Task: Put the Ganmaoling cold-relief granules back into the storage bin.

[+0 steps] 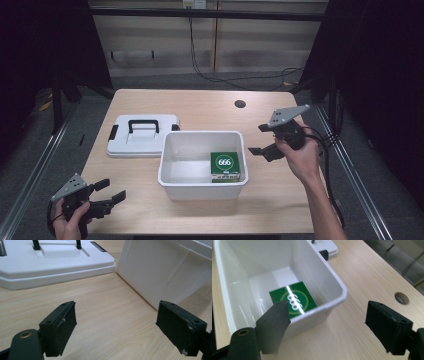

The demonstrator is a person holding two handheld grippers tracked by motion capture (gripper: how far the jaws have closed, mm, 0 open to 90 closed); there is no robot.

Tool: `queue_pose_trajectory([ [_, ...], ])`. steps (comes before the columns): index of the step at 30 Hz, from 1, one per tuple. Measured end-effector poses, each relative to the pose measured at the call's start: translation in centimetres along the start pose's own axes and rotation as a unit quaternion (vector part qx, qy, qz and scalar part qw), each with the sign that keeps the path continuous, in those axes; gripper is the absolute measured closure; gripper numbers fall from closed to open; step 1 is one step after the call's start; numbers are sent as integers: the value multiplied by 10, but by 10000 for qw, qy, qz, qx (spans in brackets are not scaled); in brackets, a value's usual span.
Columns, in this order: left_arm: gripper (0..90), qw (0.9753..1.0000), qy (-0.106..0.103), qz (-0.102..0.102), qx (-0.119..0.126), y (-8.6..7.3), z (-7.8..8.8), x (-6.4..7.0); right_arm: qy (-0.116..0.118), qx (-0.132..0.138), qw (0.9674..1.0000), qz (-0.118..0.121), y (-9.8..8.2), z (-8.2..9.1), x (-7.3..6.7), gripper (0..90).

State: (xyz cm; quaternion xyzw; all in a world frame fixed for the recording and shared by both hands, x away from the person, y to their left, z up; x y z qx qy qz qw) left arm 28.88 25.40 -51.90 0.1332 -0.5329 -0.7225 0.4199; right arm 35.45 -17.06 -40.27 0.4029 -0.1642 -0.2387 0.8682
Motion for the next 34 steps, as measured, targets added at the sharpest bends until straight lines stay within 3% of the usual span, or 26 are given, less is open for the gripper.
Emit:
queue_pose_trajectory([
  [2, 159, 10000, 5, -4, 6, 0, 0, 0, -153, -19, 9999, -41, -9, 5, 3, 187],
  [4, 158, 10000, 11, -2, -2, 0, 0, -1, -213, 36, 9997, -139, -18, 9, 3, 186],
  [7, 159, 10000, 11, 25, -5, 0, -1, 0, -163, -125, 9995, -238, -36, 9, 1, 183],
  [8, 159, 10000, 15, 16, -3, 0, -1, 0, -254, -123, 9993, -256, -41, 10, 2, 183],
  [11, 158, 10000, 23, 14, -19, 0, -1, 0, -364, 78, 9982, -470, -51, 14, 4, 182],
  [20, 158, 10000, 39, 10, -17, 0, -1, -1, -556, 280, 9945, -842, -78, 24, 1, 174],
  [21, 158, 10000, 29, 2, -28, 0, -2, -1, -588, 305, 9936, -914, -87, 24, 0, 172],
  [28, 158, 10000, 24, 12, 1, 0, 0, -1, -658, 371, 9909, -1116, -110, 20, 1, 160],
  [30, 159, 10000, 13, 16, -2, 0, 1, -2, -671, 401, 9886, -1286, -121, 17, 2, 151],
  [34, 159, 10000, -6, 17, 0, 0, 1, -1, -697, 296, 9868, -1432, -139, 12, 7, 150],
])
Point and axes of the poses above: each handheld gripper's, and its own axes: z roughly backward along the jaws, y roughly out of its top, x roughly to its right, the point moved 10 cm from there along -z, roughly forward along the jaws, and after that the axes turned 4 degrees about x, right-handed, at the moved point
